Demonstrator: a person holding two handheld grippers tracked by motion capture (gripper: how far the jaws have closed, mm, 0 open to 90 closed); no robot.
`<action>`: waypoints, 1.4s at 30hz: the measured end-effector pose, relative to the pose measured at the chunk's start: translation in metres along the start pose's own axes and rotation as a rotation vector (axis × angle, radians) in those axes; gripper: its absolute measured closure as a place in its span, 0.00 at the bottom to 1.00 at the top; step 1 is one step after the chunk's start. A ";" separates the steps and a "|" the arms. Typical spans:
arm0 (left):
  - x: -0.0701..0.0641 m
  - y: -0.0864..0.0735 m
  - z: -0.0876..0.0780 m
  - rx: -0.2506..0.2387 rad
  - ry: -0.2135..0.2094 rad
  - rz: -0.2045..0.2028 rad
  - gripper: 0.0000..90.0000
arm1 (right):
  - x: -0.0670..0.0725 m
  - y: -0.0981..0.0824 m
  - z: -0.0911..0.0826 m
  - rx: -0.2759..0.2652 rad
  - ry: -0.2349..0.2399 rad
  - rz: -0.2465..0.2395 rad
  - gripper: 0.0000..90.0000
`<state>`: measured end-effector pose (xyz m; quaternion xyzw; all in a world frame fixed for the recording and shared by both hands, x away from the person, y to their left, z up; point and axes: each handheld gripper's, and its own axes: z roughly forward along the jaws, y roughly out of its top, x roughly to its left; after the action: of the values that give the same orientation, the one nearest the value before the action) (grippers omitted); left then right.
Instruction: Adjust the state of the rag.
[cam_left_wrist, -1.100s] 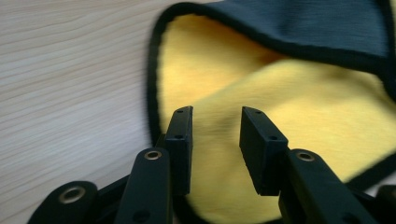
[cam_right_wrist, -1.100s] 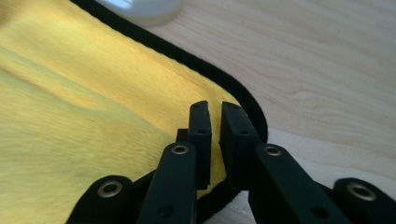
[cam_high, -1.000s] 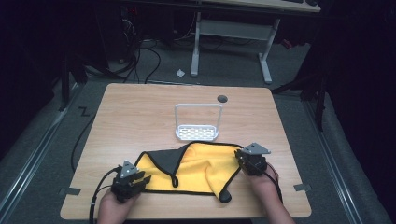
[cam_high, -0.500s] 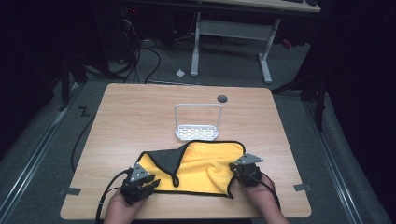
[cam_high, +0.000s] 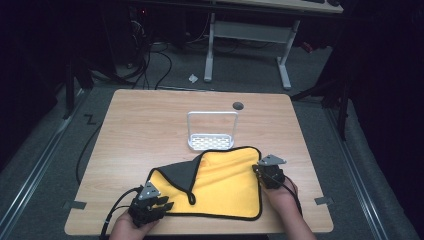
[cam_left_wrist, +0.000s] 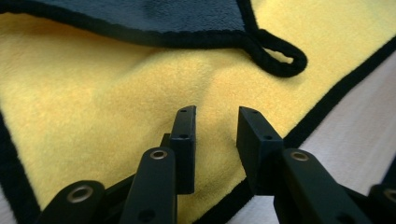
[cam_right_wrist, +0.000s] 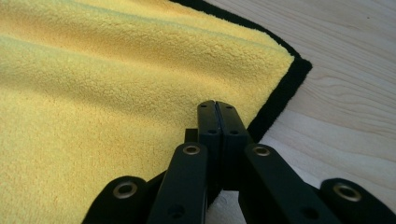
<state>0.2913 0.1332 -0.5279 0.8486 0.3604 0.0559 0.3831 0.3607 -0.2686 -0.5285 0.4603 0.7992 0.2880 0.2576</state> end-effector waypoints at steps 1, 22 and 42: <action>-0.001 0.001 0.001 0.009 -0.014 0.007 0.76 | 0.000 -0.002 -0.001 0.000 -0.005 -0.001 1.00; -0.036 0.049 0.049 -0.139 0.076 0.109 0.44 | 0.015 -0.009 -0.027 -0.070 0.026 0.011 0.89; 0.073 0.087 0.020 -0.280 0.271 -0.181 0.82 | 0.015 -0.008 -0.023 -0.061 0.058 0.003 0.89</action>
<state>0.4021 0.1299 -0.4954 0.7359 0.4721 0.1845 0.4488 0.3333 -0.2638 -0.5200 0.4447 0.7965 0.3261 0.2478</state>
